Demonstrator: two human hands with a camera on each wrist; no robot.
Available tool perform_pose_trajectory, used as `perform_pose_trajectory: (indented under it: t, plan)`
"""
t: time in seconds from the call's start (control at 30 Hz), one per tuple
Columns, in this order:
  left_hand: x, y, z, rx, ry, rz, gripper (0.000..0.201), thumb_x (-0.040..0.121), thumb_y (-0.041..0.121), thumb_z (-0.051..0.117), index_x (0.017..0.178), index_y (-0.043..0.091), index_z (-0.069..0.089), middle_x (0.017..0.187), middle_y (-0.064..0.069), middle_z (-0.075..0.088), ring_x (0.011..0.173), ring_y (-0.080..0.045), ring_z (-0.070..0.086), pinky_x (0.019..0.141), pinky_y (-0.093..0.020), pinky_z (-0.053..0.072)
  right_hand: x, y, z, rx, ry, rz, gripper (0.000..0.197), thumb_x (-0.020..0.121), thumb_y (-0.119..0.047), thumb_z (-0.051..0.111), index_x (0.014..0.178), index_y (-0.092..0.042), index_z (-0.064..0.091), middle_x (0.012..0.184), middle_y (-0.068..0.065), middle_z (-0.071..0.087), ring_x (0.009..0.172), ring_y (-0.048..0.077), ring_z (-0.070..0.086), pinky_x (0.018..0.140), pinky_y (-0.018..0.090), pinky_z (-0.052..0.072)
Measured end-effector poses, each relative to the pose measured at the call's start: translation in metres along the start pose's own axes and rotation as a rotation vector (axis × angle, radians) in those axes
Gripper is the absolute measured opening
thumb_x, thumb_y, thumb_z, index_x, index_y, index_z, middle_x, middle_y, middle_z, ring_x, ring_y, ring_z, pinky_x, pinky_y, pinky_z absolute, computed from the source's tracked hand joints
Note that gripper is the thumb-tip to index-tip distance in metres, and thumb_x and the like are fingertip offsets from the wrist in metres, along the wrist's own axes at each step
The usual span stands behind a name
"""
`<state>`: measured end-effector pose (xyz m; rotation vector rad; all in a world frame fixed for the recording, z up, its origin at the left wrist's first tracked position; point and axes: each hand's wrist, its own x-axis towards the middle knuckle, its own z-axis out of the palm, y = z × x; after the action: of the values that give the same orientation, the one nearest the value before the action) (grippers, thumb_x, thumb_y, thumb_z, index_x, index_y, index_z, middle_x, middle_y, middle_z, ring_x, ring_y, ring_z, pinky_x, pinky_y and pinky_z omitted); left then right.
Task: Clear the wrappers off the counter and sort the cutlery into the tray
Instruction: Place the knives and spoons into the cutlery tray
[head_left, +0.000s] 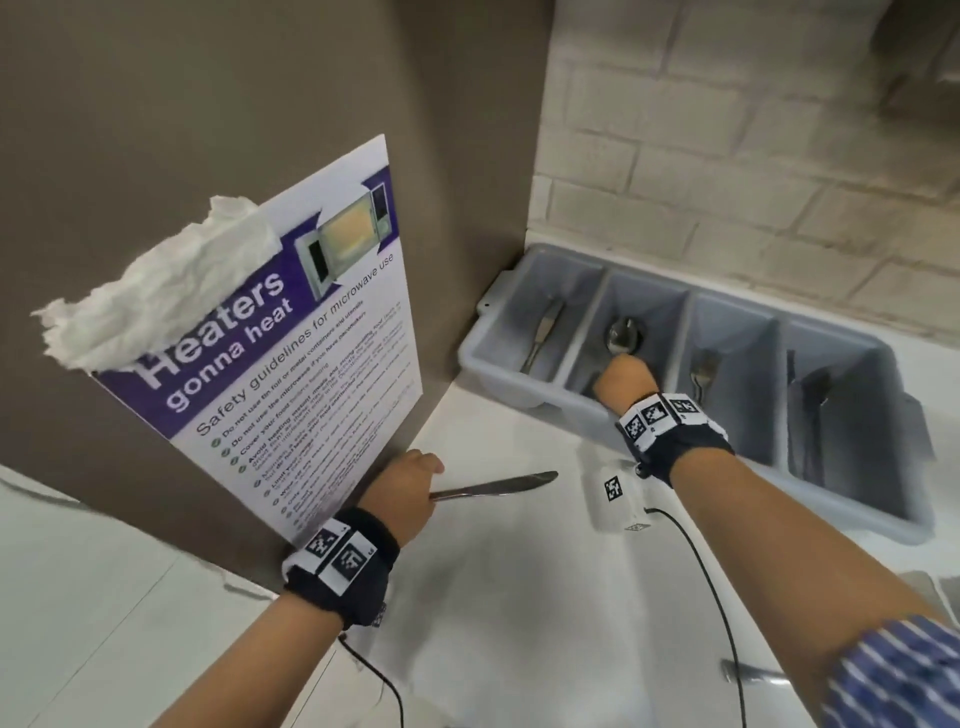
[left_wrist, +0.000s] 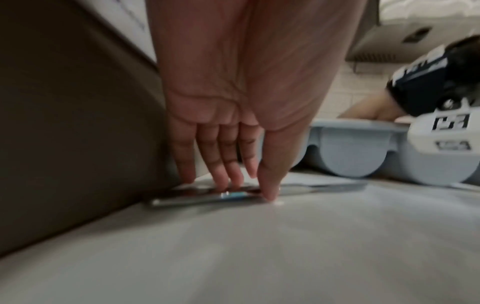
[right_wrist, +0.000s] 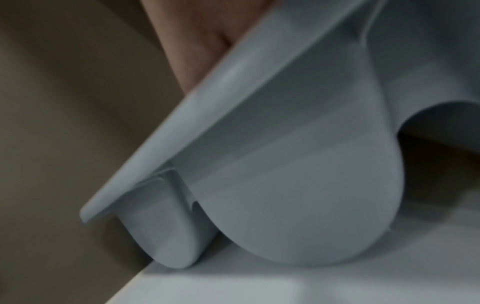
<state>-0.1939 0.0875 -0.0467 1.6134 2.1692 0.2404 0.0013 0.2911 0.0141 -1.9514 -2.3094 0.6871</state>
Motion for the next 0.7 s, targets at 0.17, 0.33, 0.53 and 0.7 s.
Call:
perform_pose_trajectory:
  t: [0.17,0.33,0.53,0.7]
  plan:
    - [0.000,-0.007,0.008,0.186,-0.057,0.043,0.024,0.089,0.011,0.054,0.113,0.010,0.058,0.110,-0.011,0.065,0.104,-0.025,0.061,0.093,-0.034,0.050,-0.042,0.014,-0.003,0.178,0.292,-0.250,0.031,0.081,-0.004,0.054,0.111,-0.003,0.063,0.118,0.022,0.061,0.108,0.040,0.055,0.095,0.043,0.047]
    - [-0.022,0.001,0.005,0.171,-0.032,0.102,0.015,0.095,0.015,0.047,0.105,0.008,0.055,0.093,-0.005,0.049,0.085,-0.030,0.064,0.077,-0.037,0.051,-0.119,0.052,0.010,0.107,0.478,-0.369,0.012,0.078,-0.004,0.060,0.085,-0.010,0.067,0.087,0.010,0.065,0.083,0.031,0.055,0.076,0.041,0.044]
    - [-0.044,0.034,-0.036,-0.432,0.083,0.291,0.030,0.094,0.015,0.048,0.095,0.045,0.047,0.090,0.016,0.051,0.077,0.004,0.053,0.073,-0.006,0.042,-0.182,0.113,0.034,0.088,0.431,-0.169,0.009,0.077,-0.008,0.067,0.084,-0.013,0.066,0.073,0.003,0.065,0.067,0.025,0.061,0.067,0.034,0.047]
    - [0.031,0.093,-0.065,-0.611,0.261,0.234,0.038,0.090,-0.001,0.049,0.120,0.022,0.050,0.101,-0.001,0.055,0.083,-0.015,0.056,0.082,-0.032,0.046,-0.216,0.159,0.047,-0.002,0.346,0.087,0.013,0.079,-0.013,0.066,0.091,-0.010,0.064,0.078,0.011,0.071,0.059,0.032,0.066,0.053,0.031,0.047]
